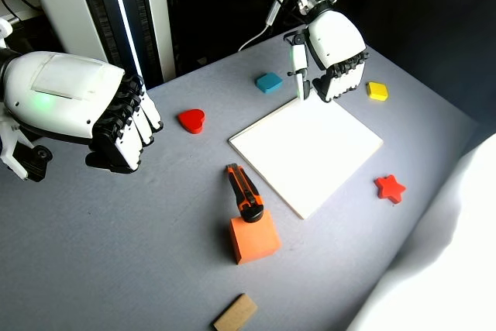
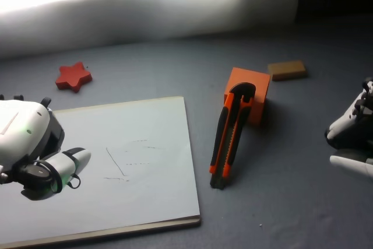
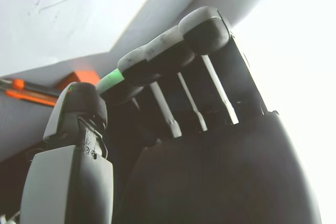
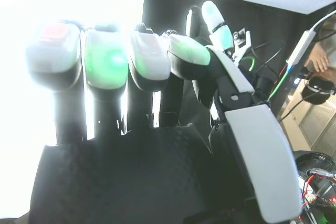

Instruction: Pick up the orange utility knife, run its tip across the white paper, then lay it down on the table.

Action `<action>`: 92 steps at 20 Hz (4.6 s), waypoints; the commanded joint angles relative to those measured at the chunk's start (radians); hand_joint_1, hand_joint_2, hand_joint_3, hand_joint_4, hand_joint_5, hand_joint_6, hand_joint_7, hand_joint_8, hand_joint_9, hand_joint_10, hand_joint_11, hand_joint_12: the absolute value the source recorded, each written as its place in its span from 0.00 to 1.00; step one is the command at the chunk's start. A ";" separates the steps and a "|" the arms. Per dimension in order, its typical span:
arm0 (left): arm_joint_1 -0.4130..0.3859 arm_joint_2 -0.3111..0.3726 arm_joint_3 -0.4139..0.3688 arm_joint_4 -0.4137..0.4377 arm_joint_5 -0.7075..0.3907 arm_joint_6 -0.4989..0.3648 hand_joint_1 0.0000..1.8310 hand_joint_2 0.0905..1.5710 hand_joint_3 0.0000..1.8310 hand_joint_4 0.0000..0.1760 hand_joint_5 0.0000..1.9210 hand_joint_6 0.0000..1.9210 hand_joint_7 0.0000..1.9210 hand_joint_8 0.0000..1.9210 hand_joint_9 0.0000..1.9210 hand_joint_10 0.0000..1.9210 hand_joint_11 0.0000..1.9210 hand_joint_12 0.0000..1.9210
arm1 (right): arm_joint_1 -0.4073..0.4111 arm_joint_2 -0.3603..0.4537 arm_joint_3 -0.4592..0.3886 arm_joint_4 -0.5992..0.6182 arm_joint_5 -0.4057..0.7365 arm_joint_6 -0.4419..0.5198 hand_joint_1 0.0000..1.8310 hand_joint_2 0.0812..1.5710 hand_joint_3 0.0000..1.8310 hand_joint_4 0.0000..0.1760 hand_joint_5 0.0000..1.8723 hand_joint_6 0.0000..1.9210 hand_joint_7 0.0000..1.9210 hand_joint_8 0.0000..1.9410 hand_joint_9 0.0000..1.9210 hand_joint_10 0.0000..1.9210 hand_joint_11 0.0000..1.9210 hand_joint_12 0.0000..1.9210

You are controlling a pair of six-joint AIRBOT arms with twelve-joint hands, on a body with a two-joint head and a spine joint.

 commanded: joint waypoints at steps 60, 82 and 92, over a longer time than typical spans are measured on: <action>0.039 -0.082 0.039 0.095 -0.044 -0.073 0.00 0.71 0.00 0.00 0.00 0.00 0.00 0.00 0.00 0.00 0.00 0.00 | 0.399 -0.800 0.710 -1.755 -0.487 1.380 0.67 0.70 0.01 0.00 0.00 0.00 0.00 0.00 0.00 0.00 0.00 0.00; 0.036 -0.083 0.042 0.095 -0.046 -0.069 0.00 0.71 0.00 0.00 0.00 0.00 0.01 0.00 0.00 0.00 0.01 0.01 | 0.435 -0.786 0.658 -1.754 -0.519 1.378 0.78 0.62 0.42 1.00 0.85 1.00 0.94 1.00 1.00 1.00 1.00 1.00; 0.024 -0.084 0.062 0.086 -0.046 -0.068 0.00 0.72 0.00 0.00 0.00 0.00 0.00 0.00 0.00 0.00 0.00 0.01 | 0.512 -0.733 0.586 -1.668 -0.555 1.380 0.81 0.63 0.40 1.00 0.85 1.00 0.92 1.00 0.99 1.00 1.00 1.00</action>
